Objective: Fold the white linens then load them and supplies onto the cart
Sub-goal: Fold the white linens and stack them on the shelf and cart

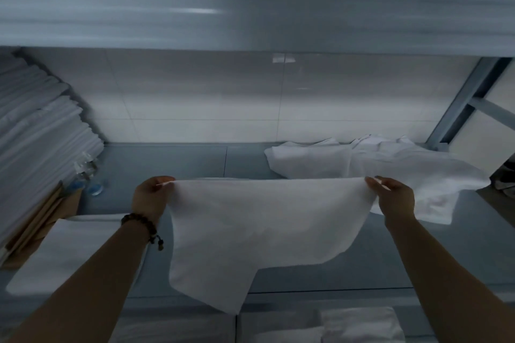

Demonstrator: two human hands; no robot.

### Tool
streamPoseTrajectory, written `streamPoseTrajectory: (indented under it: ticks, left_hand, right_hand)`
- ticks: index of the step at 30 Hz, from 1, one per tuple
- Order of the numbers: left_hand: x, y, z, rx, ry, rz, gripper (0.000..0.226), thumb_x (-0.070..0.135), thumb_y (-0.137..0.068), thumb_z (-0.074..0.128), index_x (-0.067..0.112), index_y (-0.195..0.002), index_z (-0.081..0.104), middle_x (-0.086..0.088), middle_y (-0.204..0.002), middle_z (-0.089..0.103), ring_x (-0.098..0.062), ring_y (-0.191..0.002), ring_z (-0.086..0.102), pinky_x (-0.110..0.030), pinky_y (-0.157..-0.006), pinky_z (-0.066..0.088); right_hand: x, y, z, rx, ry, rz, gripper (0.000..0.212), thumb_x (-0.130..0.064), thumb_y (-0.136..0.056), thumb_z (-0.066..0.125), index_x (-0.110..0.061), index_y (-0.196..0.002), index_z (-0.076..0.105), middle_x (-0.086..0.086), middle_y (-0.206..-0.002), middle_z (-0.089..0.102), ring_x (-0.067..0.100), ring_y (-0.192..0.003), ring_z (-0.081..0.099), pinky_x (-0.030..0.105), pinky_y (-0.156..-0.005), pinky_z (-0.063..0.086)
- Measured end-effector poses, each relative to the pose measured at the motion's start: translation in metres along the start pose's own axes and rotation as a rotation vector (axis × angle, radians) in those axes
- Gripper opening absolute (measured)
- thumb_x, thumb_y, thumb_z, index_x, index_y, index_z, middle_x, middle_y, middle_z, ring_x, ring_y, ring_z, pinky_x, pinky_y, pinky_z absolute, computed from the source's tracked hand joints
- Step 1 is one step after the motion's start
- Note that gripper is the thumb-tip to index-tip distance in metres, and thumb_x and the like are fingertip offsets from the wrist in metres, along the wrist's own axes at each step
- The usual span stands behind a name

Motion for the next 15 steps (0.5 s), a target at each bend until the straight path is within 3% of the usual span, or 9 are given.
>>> streamPoseTrajectory:
  ticks: [3, 7, 10, 12, 15]
  left_hand:
    - [0.024, 0.028, 0.004, 0.142, -0.088, 0.083, 0.015, 0.006, -0.088, 0.065, 0.006, -0.102, 0.070, -0.015, -0.087, 0.065, -0.022, -0.079, 0.057, -0.029, -0.073, 0.042]
    - [0.043, 0.082, 0.028, 0.179, -0.068, 0.096, 0.022, 0.012, -0.089, 0.065, 0.006, -0.111, 0.068, -0.005, -0.092, 0.062, -0.016, -0.086, 0.056, -0.023, -0.075, 0.039]
    - [0.056, 0.122, 0.054, 0.123, -0.013, 0.142, 0.018, 0.008, -0.089, 0.065, 0.005, -0.106, 0.070, 0.000, -0.093, 0.065, -0.012, -0.083, 0.059, -0.018, -0.075, 0.042]
    - [0.064, 0.146, 0.073, 0.053, 0.032, 0.172, 0.016, 0.006, -0.089, 0.065, 0.008, -0.103, 0.072, 0.004, -0.092, 0.067, -0.004, -0.077, 0.061, -0.007, -0.069, 0.043]
    - [0.070, 0.173, 0.095, -0.051, 0.076, 0.201, 0.016, 0.006, -0.089, 0.064, 0.019, -0.095, 0.072, 0.012, -0.089, 0.069, 0.012, -0.078, 0.060, -0.002, -0.069, 0.044]
  right_hand:
    - [0.007, 0.021, 0.002, 0.132, 0.117, 0.004, 0.020, -0.019, -0.079, 0.076, -0.004, -0.081, 0.065, 0.011, -0.105, 0.067, 0.027, -0.096, 0.061, 0.038, -0.087, 0.048]
    - [-0.015, 0.073, 0.021, 0.188, 0.170, -0.208, 0.022, -0.016, -0.078, 0.074, -0.009, -0.065, 0.059, 0.007, -0.074, 0.061, 0.032, -0.075, 0.061, 0.030, -0.068, 0.042]
    - [-0.033, 0.121, 0.046, 0.115, 0.135, -0.327, 0.027, -0.010, -0.076, 0.076, -0.012, -0.059, 0.054, -0.003, -0.064, 0.055, 0.016, -0.063, 0.056, 0.024, -0.062, 0.036]
    - [-0.038, 0.150, 0.063, 0.049, 0.101, -0.337, 0.035, -0.009, -0.075, 0.077, -0.020, -0.055, 0.051, -0.006, -0.061, 0.052, 0.001, -0.060, 0.053, 0.017, -0.058, 0.036]
    - [-0.031, 0.180, 0.088, -0.077, 0.071, -0.239, 0.030, -0.012, -0.079, 0.076, -0.014, -0.054, 0.059, 0.001, -0.056, 0.057, 0.014, -0.059, 0.055, 0.026, -0.058, 0.042]
Point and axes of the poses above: each hand's wrist, its own y-axis away from the middle knuckle, its own z-axis out of the palm, x = y × z, the point moved 10 cm from there along -y, towards the middle knuckle
